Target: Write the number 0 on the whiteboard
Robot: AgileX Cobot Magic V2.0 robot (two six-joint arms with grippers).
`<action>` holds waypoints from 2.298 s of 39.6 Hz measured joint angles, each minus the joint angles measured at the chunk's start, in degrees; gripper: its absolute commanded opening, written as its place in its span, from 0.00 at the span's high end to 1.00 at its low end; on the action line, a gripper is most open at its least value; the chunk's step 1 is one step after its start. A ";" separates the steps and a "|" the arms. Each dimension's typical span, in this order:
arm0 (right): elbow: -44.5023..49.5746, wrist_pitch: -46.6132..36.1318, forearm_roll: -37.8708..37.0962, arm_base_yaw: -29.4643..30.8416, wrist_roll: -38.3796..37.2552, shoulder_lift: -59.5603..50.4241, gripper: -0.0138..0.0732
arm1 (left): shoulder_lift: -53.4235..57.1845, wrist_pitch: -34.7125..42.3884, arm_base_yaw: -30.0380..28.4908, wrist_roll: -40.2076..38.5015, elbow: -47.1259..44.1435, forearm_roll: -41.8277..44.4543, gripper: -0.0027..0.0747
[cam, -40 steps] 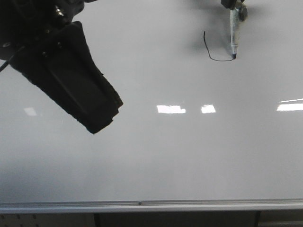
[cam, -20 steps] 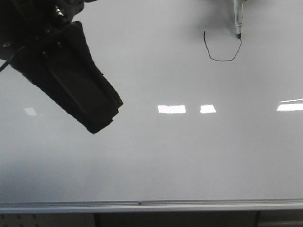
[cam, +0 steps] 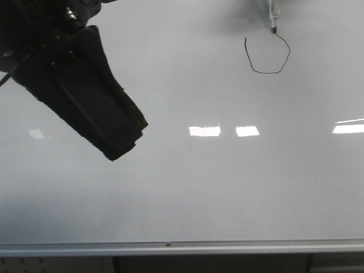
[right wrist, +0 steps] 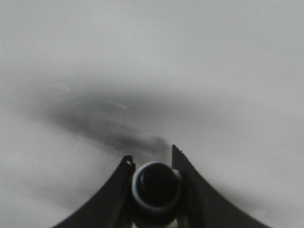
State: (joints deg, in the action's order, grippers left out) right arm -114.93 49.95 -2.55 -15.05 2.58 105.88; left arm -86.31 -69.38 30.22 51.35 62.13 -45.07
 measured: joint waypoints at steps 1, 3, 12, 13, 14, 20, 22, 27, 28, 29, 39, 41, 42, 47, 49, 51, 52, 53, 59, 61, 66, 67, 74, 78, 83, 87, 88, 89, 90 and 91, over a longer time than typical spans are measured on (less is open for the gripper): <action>0.00 -0.34 -0.01 -0.33 0.00 0.00 0.91 | 0.00 0.00 0.00 0.00 0.00 0.00 0.99; 0.00 -0.66 0.10 -0.75 0.00 0.00 0.91 | 0.00 0.00 0.00 0.00 0.00 0.00 0.99; 0.00 -1.74 2.55 -2.32 -0.09 0.23 0.91 | 0.00 0.00 0.00 0.00 0.00 0.00 0.99; 0.00 -1.85 2.86 -2.30 -0.09 0.35 0.91 | 0.00 0.00 0.00 0.00 0.00 0.00 0.99; 0.00 -1.83 3.08 -2.30 -0.09 0.35 0.91 | 0.00 0.00 0.00 0.00 0.00 0.00 0.99; 0.00 -1.33 3.92 -2.30 -0.09 1.24 0.91 | 0.00 0.00 0.00 0.00 0.00 0.00 0.99; 0.00 -0.91 4.01 -2.30 -0.09 1.45 0.91 | 0.00 0.00 0.00 0.00 0.00 0.00 0.99; 0.00 0.13 4.52 -2.33 -0.14 1.77 0.91 | 0.00 0.00 0.00 0.00 0.00 0.00 0.99; 0.00 0.49 4.96 -2.33 -0.14 1.77 0.91 | 0.00 0.00 0.00 0.00 0.00 0.00 0.99; 0.00 1.20 5.41 -2.33 -0.01 1.77 0.91 | 0.00 0.00 0.00 0.00 0.00 0.00 0.99; 0.00 12.22 21.64 -2.33 10.83 -2.97 0.91 | 0.00 0.00 0.00 0.00 0.00 0.00 0.99; 0.00 15.79 23.80 -2.33 11.97 -4.26 0.91 | 0.00 0.00 0.00 0.00 0.00 -0.12 0.99; 0.00 17.66 24.25 -2.33 12.30 -4.82 0.91 | 0.00 0.00 0.00 0.00 0.00 -0.12 0.99; 0.00 21.68 25.22 -2.33 13.11 -5.73 0.91 | 0.00 0.00 0.00 0.27 0.00 -0.62 0.98; 0.38 21.81 25.84 -2.33 13.24 -5.86 0.91 | 0.00 0.00 0.00 0.52 0.00 -1.01 0.93; 1.96 21.81 27.15 -2.33 13.77 -6.33 0.91 | 0.00 0.00 0.00 0.75 0.00 -1.75 0.85; 3.11 21.81 27.89 -2.22 14.21 -6.86 0.91 | 0.00 0.00 0.00 0.90 0.00 -2.00 0.78; 4.49 21.81 28.99 -2.22 14.77 -7.38 0.91 | 0.00 0.00 0.00 1.06 0.00 -2.31 0.71; 15.50 21.71 35.90 -2.22 18.72 -12.00 0.91 | 0.00 0.00 0.00 2.31 0.00 -4.94 0.21; 20.38 21.71 37.36 -2.22 20.28 -14.13 0.91 | 0.00 0.00 0.00 2.41 0.00 -5.57 0.11; 31.83 21.35 41.02 -2.22 23.47 -19.22 0.91 | 0.00 0.03 0.00 3.74 0.00 -7.59 0.07; 34.07 21.22 42.02 -2.22 24.27 -20.16 0.91 | 0.00 0.03 0.00 4.45 0.00 -8.31 0.08; 45.64 17.78 53.94 -2.22 31.49 -24.51 0.91 | 0.00 0.13 0.00 10.20 0.00 -16.49 0.15; 49.64 16.39 61.79 -2.22 36.47 -25.50 0.91 | 0.00 0.13 0.00 11.42 0.00 -18.66 0.19; 51.74 14.92 68.36 -2.22 40.77 -26.06 0.91 | 0.00 0.25 0.00 11.70 0.00 -19.17 0.27; 51.75 14.10 70.53 -2.22 41.93 -26.18 0.91 | 0.00 0.25 0.00 11.79 0.00 -19.31 0.40; 51.75 13.93 70.67 -2.22 42.04 -26.18 0.91 | 0.00 0.25 0.00 11.79 0.00 -19.31 0.45; 51.75 13.70 70.84 -2.22 42.19 -26.18 0.91 | 0.00 0.25 0.00 11.79 0.00 -19.31 0.49; 51.75 13.58 71.11 -2.22 42.19 -26.18 0.91 | 0.00 0.25 0.00 11.79 0.00 -19.31 0.53; 51.75 13.60 71.21 -2.22 42.29 -26.18 0.91 | 0.00 0.25 0.00 11.79 0.00 -19.31 0.58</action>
State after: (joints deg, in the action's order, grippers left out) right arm -63.18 63.55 68.66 -17.27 44.87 79.70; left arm -86.31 -69.13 30.22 63.14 62.13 -64.38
